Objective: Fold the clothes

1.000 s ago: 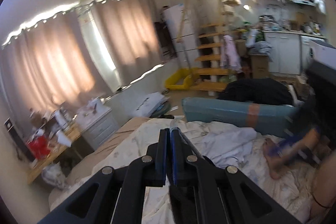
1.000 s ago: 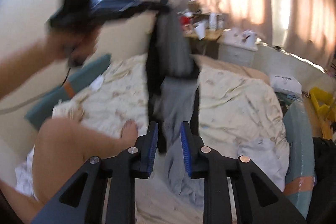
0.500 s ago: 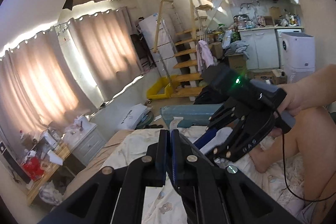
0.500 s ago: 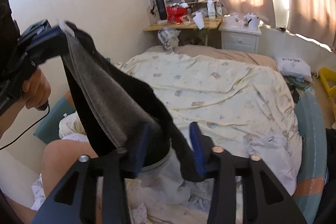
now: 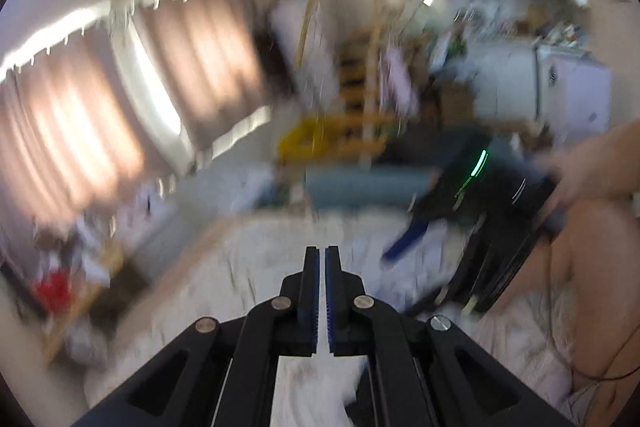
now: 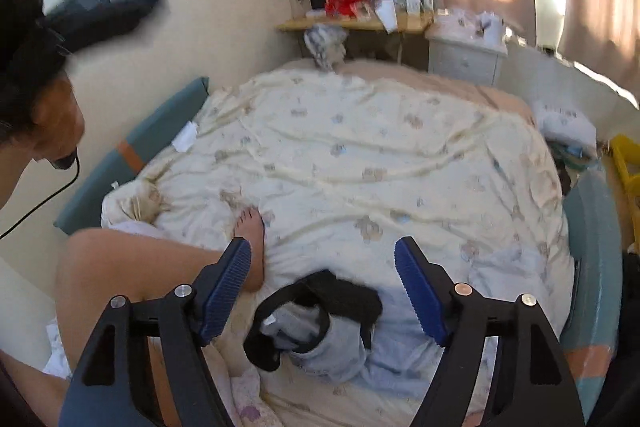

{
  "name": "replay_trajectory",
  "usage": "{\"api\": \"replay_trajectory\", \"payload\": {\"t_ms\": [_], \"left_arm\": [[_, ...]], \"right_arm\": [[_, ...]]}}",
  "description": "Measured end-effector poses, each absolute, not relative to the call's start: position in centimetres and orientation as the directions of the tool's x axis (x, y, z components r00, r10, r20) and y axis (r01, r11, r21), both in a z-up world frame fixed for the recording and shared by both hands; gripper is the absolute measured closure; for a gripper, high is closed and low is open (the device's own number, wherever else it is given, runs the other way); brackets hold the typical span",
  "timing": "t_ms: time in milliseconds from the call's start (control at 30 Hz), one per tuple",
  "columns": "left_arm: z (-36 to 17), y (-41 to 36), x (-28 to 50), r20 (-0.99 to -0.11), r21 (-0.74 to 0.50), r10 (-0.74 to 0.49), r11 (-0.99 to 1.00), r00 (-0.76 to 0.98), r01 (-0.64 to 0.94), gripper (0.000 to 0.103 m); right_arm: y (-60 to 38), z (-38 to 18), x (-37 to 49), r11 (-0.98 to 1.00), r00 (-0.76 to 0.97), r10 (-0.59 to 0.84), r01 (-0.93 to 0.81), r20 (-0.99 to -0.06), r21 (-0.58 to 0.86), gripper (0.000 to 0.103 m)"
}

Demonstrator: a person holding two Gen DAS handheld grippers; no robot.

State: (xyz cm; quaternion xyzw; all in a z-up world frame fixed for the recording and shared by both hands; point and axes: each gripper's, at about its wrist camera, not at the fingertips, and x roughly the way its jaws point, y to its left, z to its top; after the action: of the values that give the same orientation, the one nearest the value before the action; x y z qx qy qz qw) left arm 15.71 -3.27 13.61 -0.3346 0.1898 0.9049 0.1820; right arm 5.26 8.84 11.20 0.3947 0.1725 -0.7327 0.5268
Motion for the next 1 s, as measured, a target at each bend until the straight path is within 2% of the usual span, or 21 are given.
{"api": "replay_trajectory", "payload": {"t_ms": [33,67,100,133,200,267,400,533,633,667,767,833,867,900,933,967,1000], "left_arm": [[10.8,-3.7,14.9,-0.75,0.171,0.181,-0.876,-0.636,-0.451,0.089],[8.4,-3.9,14.3,-0.803,0.147,0.15,-0.888,-0.577,-0.435,0.071],[5.6,-4.0,14.1,-0.841,0.135,0.113,-0.903,-0.529,-0.407,0.064],[3.3,-4.1,14.1,-0.866,0.115,0.101,-0.913,-0.49,-0.391,0.06],[-1.3,-4.4,14.3,-0.916,0.028,0.115,-0.937,-0.385,-0.347,0.033],[-5.4,-4.9,14.4,-0.945,-0.056,0.14,-0.96,-0.296,-0.275,0.031],[-11.4,-6.5,16.2,-0.946,-0.169,0.196,-0.978,-0.259,-0.123,0.031],[-14.9,-9.4,18.6,-0.923,-0.321,0.264,-0.929,-0.28,0.182,0.031],[-16.8,-10.1,20.8,-0.903,-0.402,0.302,-0.846,-0.306,0.352,0.031],[-17.2,-10.0,21.1,-0.895,-0.422,0.316,-0.828,-0.314,0.37,0.031],[-17.6,-9.8,21.5,-0.909,-0.383,0.26,-0.83,-0.327,0.405,0.032],[-17.7,-10.0,21.4,-0.902,-0.396,0.277,-0.835,-0.33,0.382,0.032],[-17.6,-10.2,21.4,-0.899,-0.403,0.284,-0.834,-0.333,0.376,0.032],[-17.5,-10.4,21.3,-0.898,-0.405,0.286,-0.835,-0.335,0.372,0.032],[-17.2,-10.5,21.3,-0.898,-0.396,0.273,-0.843,-0.346,0.363,0.032],[-17.0,-10.6,21.3,-0.898,-0.39,0.266,-0.849,-0.351,0.357,0.032],[-16.9,-10.6,21.2,-0.896,-0.392,0.266,-0.85,-0.355,0.353,0.032]], "right_arm": [[8.7,10.1,5.2,-0.385,-0.129,-0.616,0.91,-0.777,0.155,0.024],[8.6,9.0,5.3,-0.378,-0.12,-0.596,0.915,-0.794,0.144,0.024],[8.5,8.0,5.4,-0.369,-0.112,-0.574,0.92,-0.811,0.134,0.024],[8.4,6.5,5.5,-0.35,-0.09,-0.549,0.928,-0.831,0.131,0.024],[8.4,3.5,5.9,-0.308,-0.042,-0.494,0.943,-0.869,0.129,0.024],[8.2,-0.2,6.6,-0.238,0.011,-0.44,0.963,-0.898,0.129,0.024],[7.4,-6.7,8.6,-0.112,0.101,-0.38,0.982,-0.919,0.154,0.024],[4.7,-11.9,10.9,-0.081,0.084,-0.332,0.99,-0.94,0.117,0.027],[2.6,-13.9,11.5,-0.101,0.027,-0.341,0.993,-0.94,0.066,0.027],[2.0,-14.7,11.3,-0.124,0.026,-0.343,0.99,-0.939,0.072,0.028],[0.3,-17.2,9.9,-0.207,0.048,-0.331,0.971,-0.943,0.122,0.033],[-0.3,-18.4,9.5,-0.24,0.024,-0.294,0.966,-0.956,0.098,0.047],[-0.5,-18.9,9.4,-0.246,0.024,-0.279,0.964,-0.96,0.096,0.049],[-0.6,-19.3,9.3,-0.251,0.027,-0.264,0.963,-0.964,0.095,0.061],[-0.7,-19.7,9.1,-0.256,0.029,-0.25,0.962,-0.968,0.095,0.084],[-0.6,-19.8,9.1,-0.256,0.033,-0.251,0.962,-0.967,0.099,0.093],[-0.4,-19.3,9.1,-0.258,0.03,-0.261,0.961,-0.965,0.1,0.097]]}}
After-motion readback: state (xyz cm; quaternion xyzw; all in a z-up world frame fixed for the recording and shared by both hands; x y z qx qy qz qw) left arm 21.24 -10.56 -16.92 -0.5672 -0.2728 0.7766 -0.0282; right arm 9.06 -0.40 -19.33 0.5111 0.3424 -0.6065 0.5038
